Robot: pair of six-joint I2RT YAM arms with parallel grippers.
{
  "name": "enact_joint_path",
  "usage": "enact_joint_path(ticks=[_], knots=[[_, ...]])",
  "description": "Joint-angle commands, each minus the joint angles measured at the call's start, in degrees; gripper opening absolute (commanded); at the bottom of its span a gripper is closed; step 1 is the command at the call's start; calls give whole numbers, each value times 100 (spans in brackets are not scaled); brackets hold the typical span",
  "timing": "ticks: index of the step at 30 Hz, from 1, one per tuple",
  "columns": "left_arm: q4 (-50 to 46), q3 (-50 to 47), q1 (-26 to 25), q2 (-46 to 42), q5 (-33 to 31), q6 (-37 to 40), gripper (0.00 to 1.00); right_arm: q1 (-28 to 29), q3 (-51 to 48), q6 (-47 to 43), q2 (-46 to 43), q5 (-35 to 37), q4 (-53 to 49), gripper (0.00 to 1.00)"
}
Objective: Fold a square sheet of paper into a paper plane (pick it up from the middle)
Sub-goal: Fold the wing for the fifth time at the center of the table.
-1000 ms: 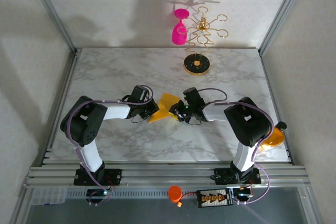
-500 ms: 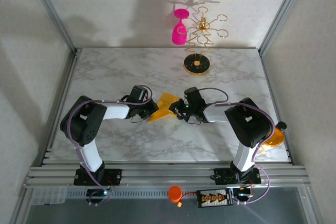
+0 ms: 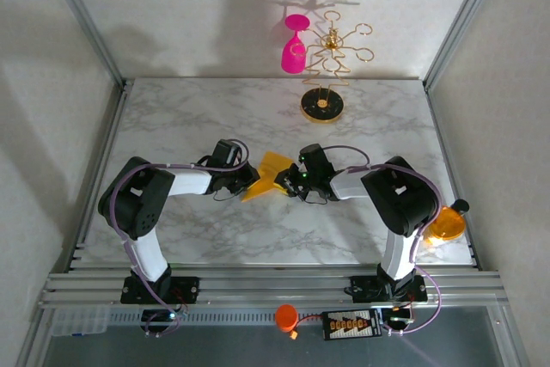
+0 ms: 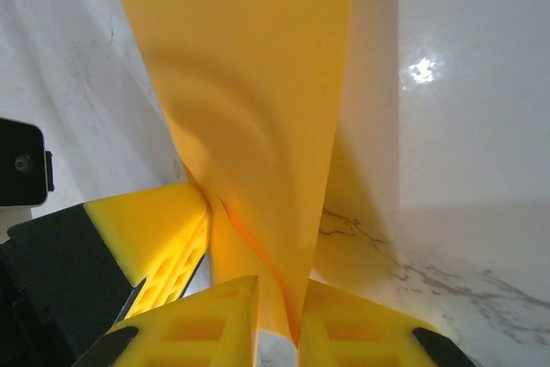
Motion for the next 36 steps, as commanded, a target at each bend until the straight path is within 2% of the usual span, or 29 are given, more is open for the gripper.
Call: enact_joint_path(ticks=[1,9,14,21,27,30,36], knots=[[-937,-141,137,138,-419,78,14,-34,135,78,116,-96,135,16],[-1092,224,137,-556,-510,219,20,-87,100,-206,-325,402,-302,3],[-1111,296,74,-1220,-960,627,38,-207,177,-544,-782,776,-903,1],[-757,197,-558,-1647,-1748,1908,56,-471,340,-699,-1029,730,-1379,0],[-50,46,-1151,-1609,-2024,3215,73,-560,469,-704,-1013,572,-1567,0],[172,-16,-1418,-1492,-2399,3912,77,-591,496,-700,-980,446,-1596,0],[531,-26,-1719,-1119,-2975,4933,79,-680,539,-689,-970,260,-1631,0]])
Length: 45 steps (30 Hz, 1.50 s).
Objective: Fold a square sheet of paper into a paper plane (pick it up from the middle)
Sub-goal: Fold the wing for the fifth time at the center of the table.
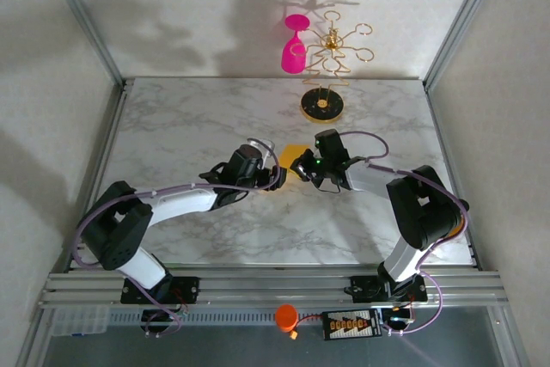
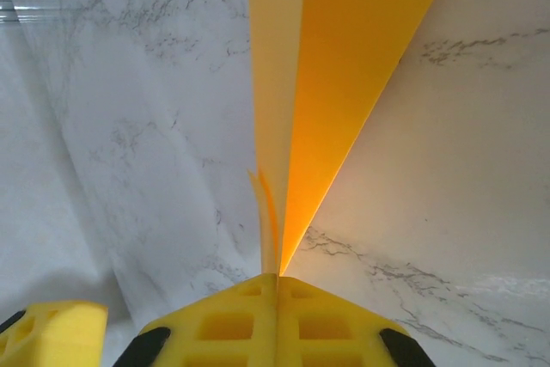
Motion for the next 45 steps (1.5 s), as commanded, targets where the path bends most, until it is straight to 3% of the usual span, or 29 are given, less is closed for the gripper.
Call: enact_joint_path(ticks=[1,9,17,26,34,37,45], knots=[[457,-134,-134,185,-510,1018,79,-70,181,-52,-42,-181,-145,0],[1163,-281,-184,690,38,1754,72,-124,191,-20,-11,-421,-150,0],[1271,-231,-219,1056,144,2159,66,-133,190,-11,10,-580,-220,1],[1258,-202,-245,1233,215,2347,40,-159,260,6,63,-740,-298,1],[1176,-132,-245,1294,283,2444,26,-168,323,-16,116,-770,-420,4],[1136,-107,-245,1326,299,2462,21,-177,322,6,124,-751,-466,9],[1030,-87,-247,1400,391,2475,12,-238,304,59,91,-661,-570,37]])
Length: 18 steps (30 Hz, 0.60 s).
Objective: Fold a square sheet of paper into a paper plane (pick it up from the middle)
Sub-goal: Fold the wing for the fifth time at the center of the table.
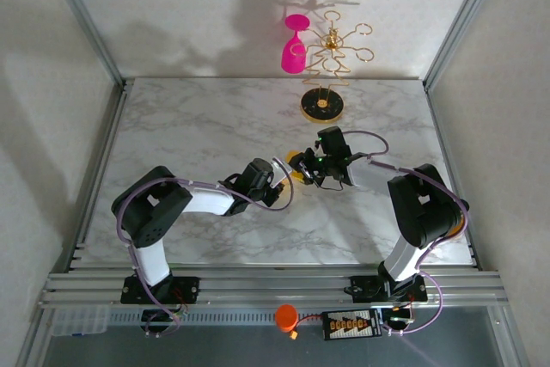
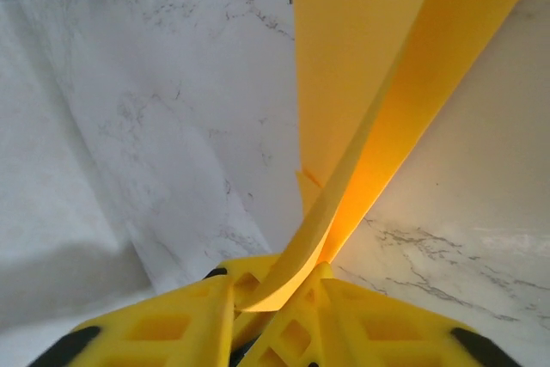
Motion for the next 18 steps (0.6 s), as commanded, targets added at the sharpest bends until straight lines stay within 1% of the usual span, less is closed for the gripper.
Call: enact_joint_path(ticks=[1,6,8,11,14,18], knots=[[-109,128,-44,91,144,68,12,-71,114,18,22,-12,-181,38],[-189,163,-44,144,246,47,8,-121,123,-31,-67,123,-313,50],[-252,197,-44,169,312,38,7,-174,114,-59,-125,194,-380,57],[-347,296,-44,205,444,20,5,-252,89,-117,-249,349,-445,65],[-668,415,-31,247,550,-28,4,-341,88,-221,-355,508,-543,69],[-826,523,6,300,760,-141,2,-447,28,-320,-474,675,-589,71]])
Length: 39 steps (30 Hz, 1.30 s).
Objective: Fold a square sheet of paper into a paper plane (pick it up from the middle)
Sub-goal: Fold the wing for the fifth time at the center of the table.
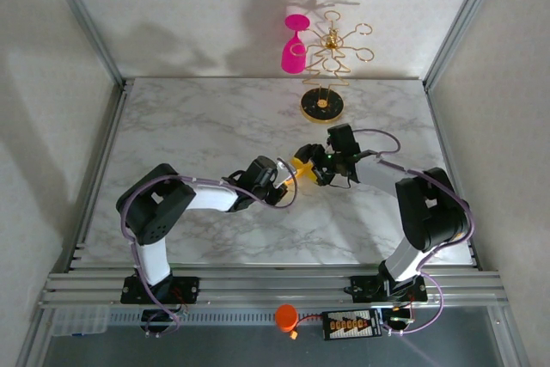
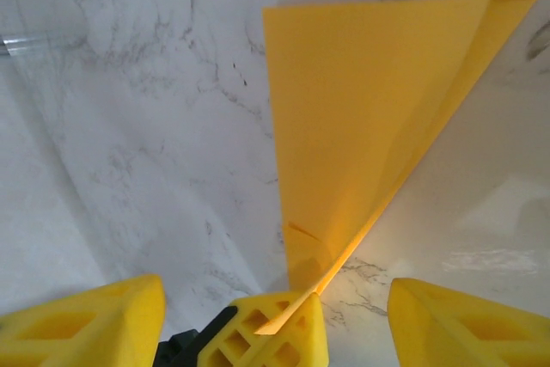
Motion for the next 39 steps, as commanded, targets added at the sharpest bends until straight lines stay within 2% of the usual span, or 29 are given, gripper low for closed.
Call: enact_joint_path(ticks=[1,13,22,28,39], knots=[[-353,183,9,127,331,-152,2,-89,3,-180,-226,283,-175,70],[-371,215,260,140,977,-743,0,-226,-169,-269,-371,455,-180,71],[-951,614,474,315,1347,-1096,0,-289,-247,-335,-431,507,-160,71],[-1316,921,673,452,1680,-1607,0,-298,-344,-374,-452,486,-26,71],[-1266,1000,819,512,2282,-2462,0,-298,-371,-475,-343,349,159,71]])
